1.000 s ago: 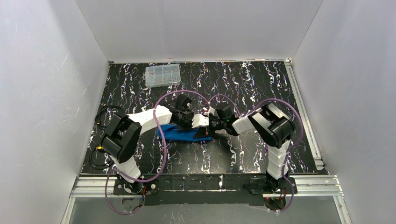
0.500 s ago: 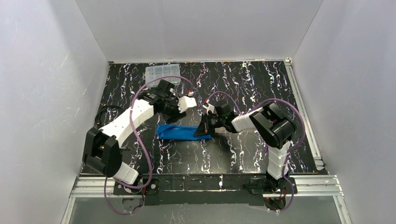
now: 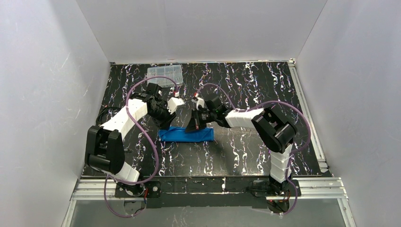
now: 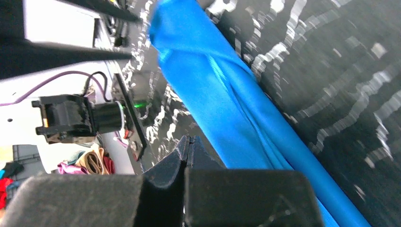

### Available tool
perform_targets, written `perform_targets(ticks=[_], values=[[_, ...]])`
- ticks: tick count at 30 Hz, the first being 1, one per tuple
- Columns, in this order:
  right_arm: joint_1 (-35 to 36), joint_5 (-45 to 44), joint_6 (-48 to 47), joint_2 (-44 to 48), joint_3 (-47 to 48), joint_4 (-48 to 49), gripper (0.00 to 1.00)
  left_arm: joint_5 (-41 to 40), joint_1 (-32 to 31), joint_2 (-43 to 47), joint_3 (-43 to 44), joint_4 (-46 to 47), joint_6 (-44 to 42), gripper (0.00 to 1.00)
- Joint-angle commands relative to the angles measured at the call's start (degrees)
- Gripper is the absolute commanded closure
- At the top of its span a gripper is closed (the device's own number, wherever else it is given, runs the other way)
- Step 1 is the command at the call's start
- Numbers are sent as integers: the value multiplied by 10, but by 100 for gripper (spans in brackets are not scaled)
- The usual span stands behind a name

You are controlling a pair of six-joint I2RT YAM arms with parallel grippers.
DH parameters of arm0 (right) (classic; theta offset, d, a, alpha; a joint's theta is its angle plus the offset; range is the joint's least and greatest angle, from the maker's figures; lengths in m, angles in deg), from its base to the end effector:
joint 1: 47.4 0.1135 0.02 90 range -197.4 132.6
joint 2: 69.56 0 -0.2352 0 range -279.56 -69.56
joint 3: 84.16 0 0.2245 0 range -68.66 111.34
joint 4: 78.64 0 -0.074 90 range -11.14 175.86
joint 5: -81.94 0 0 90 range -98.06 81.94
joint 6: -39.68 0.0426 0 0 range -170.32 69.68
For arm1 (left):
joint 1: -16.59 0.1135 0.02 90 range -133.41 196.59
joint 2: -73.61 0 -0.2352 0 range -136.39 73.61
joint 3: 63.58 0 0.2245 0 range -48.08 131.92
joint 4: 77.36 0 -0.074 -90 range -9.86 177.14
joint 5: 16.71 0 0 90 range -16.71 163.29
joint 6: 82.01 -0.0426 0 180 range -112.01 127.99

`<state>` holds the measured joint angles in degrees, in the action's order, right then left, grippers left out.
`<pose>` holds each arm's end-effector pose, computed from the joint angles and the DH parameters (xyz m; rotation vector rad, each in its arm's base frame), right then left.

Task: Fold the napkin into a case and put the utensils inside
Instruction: Smooth out the smaller rectangle-folded napkin at the center of the board.

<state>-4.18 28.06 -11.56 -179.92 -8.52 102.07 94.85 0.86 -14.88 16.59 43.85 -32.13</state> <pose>0.2570 0.2759 0.1455 -0.5095 2.3840 1.4288 0.2654 -0.0910 0.2115 1.3313 2.2936 -0.3798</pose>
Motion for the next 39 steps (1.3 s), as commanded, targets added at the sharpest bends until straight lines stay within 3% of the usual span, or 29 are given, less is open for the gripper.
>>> perform_targets(ticks=[1,7,21,39], values=[[35,1,12,-38,85,2,99,59,-3,40,-37,-1,2,71],[57,8,28,-108,151,13,99,32,-6,76,-96,33,-17,72],[59,-2,76,-145,99,111,99,29,-17,139,-168,119,-103,71],[59,-39,74,-142,65,142,99,-30,-49,86,-184,164,-109,75]])
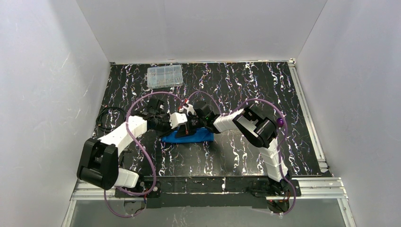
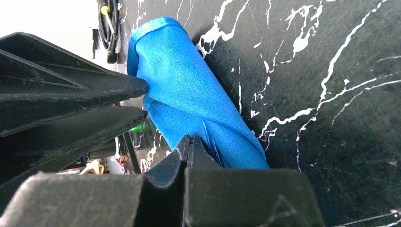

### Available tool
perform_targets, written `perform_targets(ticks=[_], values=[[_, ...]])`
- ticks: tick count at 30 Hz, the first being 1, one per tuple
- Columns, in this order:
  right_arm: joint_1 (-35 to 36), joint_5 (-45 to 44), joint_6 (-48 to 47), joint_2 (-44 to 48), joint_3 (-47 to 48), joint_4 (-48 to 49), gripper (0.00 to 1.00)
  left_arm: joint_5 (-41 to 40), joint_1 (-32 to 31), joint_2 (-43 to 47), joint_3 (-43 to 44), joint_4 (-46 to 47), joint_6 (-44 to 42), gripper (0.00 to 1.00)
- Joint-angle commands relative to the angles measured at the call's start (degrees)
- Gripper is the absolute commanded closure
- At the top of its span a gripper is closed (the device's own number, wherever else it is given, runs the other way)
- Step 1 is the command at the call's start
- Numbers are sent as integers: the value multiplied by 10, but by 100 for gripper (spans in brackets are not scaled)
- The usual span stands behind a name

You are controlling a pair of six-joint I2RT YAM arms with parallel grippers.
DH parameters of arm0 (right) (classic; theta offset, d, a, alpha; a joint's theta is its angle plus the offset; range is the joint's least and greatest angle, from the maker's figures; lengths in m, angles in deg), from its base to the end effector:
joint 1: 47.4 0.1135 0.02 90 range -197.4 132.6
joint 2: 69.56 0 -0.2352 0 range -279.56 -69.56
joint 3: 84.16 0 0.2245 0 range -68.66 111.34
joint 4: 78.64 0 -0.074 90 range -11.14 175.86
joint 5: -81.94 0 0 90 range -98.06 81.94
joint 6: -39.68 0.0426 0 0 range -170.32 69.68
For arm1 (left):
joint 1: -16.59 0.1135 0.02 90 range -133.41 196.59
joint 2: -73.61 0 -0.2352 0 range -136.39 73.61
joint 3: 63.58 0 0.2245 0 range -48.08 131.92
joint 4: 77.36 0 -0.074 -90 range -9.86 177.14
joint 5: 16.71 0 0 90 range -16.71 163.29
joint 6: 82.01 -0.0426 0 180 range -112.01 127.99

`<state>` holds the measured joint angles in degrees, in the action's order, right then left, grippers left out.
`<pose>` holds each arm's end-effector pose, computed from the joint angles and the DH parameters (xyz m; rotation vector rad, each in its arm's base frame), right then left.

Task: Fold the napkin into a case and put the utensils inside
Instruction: Smooth out the smaller rectangle-folded napkin at the center of the board.

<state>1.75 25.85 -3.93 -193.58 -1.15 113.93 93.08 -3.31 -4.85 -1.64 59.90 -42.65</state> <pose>0.2549 0.3311 0.1091 -0.4873 2.3586 1.5307 0.2269 -0.0975 0.1821 1.5580 1.9931 -0.2409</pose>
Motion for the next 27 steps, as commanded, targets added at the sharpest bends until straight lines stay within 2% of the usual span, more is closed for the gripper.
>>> perform_targets(ticks=[1,5,11,16,27], values=[[-1,-18,-2,-5,-9,24,99,-14,-7,-19,1,4,-4,77],[0,-18,1,-7,-7,29,99,-24,-11,-34,9,4,-3,91],[-1,-14,8,-9,-12,40,99,-42,-21,-27,6,8,-1,100],[-2,-17,11,-14,-5,41,99,-50,-29,-21,7,8,3,100],[-6,-38,0,-22,6,28,99,-13,-32,-13,11,-39,2,100]])
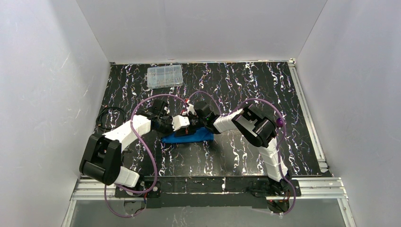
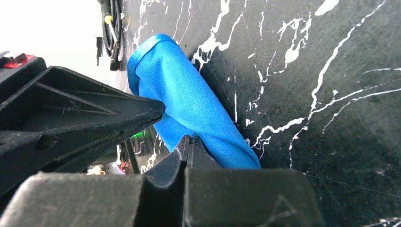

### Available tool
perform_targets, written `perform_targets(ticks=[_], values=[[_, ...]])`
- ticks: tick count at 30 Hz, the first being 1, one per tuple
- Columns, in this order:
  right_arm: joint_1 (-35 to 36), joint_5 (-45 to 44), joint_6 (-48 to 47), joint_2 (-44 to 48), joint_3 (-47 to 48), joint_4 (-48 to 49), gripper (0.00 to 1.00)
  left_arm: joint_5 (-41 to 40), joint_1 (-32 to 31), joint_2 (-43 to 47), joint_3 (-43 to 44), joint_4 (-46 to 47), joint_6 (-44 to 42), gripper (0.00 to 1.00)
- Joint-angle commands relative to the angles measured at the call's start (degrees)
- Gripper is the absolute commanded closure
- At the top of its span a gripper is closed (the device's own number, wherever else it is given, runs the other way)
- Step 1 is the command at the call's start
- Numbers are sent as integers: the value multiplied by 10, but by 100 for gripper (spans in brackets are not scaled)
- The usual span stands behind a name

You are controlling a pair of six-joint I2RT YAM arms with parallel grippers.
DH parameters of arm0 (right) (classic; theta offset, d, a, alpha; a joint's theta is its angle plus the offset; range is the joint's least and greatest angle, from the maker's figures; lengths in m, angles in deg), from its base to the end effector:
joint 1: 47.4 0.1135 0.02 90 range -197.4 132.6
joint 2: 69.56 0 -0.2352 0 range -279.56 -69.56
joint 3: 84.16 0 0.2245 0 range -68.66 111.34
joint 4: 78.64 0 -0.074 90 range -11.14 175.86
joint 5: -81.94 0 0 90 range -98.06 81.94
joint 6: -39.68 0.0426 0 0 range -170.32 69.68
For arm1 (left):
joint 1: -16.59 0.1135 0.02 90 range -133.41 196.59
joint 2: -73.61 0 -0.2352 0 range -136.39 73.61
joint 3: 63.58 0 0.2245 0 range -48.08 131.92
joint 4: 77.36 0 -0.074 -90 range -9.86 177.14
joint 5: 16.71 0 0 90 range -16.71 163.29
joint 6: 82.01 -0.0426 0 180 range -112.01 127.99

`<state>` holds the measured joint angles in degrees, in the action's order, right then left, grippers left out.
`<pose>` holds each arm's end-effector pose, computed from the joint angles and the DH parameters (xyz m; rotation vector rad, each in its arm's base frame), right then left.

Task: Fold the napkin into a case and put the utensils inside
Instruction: Smooth out the smaller rectangle-folded napkin at the center of the board.

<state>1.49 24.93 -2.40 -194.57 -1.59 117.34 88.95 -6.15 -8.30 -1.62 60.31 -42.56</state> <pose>0.2579 0.3308 0.1058 -0.4481 2.3322 1.5411 0.2274 -0.1078 0.1679 1.6241 2.0354 -0.1931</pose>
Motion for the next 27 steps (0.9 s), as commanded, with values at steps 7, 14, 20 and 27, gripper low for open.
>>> perform_targets(ticks=[7,14,20,27], values=[[-4,-63,-26,-12,3,-9,99,73,-3,18,29,-80,12,100],[-3,-82,-6,-14,-22,21,99,91,-4,9,30,-83,21,100],[-4,-74,-3,-9,-25,25,99,77,-10,-16,11,-83,8,100],[-24,-51,-12,29,-32,24,99,75,-12,-19,21,-97,11,100]])
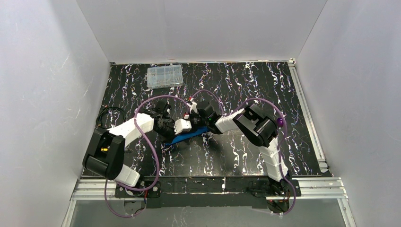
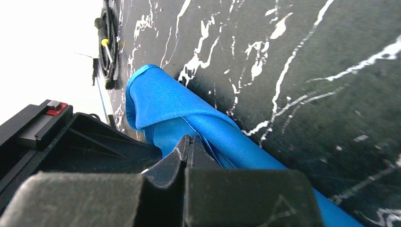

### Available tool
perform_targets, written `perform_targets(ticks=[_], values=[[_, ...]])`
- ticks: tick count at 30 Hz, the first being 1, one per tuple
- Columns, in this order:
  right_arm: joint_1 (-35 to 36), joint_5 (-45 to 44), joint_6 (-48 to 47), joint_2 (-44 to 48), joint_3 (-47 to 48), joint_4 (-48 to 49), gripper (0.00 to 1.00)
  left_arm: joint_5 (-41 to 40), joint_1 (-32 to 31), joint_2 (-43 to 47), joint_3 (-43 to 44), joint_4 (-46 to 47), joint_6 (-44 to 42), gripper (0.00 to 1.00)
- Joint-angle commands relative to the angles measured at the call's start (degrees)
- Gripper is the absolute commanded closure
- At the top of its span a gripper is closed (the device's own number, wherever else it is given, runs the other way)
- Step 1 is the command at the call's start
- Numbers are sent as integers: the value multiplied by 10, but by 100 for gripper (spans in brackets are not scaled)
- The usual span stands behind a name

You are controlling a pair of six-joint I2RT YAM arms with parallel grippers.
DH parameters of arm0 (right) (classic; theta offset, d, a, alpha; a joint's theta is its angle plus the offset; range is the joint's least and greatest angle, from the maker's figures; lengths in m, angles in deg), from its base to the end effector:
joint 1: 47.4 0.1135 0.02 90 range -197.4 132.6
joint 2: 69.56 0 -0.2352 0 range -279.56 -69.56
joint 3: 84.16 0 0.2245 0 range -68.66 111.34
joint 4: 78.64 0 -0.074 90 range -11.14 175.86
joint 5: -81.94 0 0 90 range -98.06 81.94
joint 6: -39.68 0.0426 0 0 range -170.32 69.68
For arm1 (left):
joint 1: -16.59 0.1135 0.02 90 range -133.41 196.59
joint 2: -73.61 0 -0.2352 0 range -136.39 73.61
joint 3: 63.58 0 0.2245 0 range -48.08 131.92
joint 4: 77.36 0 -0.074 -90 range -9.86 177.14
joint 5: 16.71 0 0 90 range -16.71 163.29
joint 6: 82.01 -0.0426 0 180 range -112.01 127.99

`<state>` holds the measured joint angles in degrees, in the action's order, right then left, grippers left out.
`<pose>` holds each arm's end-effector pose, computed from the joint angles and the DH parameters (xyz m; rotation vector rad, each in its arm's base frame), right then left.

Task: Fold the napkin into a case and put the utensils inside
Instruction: Smooth out the smaller rectangle-folded napkin at the center of the board.

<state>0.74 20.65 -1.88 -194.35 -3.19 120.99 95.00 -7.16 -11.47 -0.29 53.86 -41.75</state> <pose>0.2635 0.3248 0.1056 -0.3716 2.2810 1.4896 0.2189 -0.1135 0.1574 1.6871 2.1115 -0.4007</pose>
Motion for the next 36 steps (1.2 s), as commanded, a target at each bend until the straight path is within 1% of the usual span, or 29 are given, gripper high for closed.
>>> perform_targets(ticks=[1,3,7,8,10,13,14,16,17,20,22,25,28,32,36], values=[[-16,-1,-19,29,-14,-11,99,26,-2,23,19,-39,17,100],[-16,8,-19,33,-7,-6,99,47,-2,41,51,-64,36,100],[-16,18,-20,41,9,-7,99,55,-2,88,112,-109,57,100],[-14,19,-20,42,10,-7,99,54,-1,107,117,-109,58,98],[-11,20,-20,45,10,-6,99,44,3,142,111,-98,64,80],[-3,21,-17,38,9,-1,99,43,22,163,78,-79,61,72],[-2,21,-14,35,9,5,99,49,32,159,68,-76,57,71],[2,22,-10,28,12,9,99,68,56,142,54,-72,45,71],[4,20,-10,26,14,8,99,65,61,137,46,-60,39,72],[6,18,-9,18,18,8,99,38,81,108,24,-7,15,79],[6,16,-7,15,21,10,99,27,90,79,26,11,-10,83],[6,14,-5,12,22,12,99,4,104,39,36,36,-9,87],[8,15,-1,5,21,20,99,15,115,21,43,44,-11,89],[9,17,4,-5,23,26,99,40,114,10,37,42,-16,90],[12,20,7,-17,24,28,99,54,114,-11,38,24,-20,90]])
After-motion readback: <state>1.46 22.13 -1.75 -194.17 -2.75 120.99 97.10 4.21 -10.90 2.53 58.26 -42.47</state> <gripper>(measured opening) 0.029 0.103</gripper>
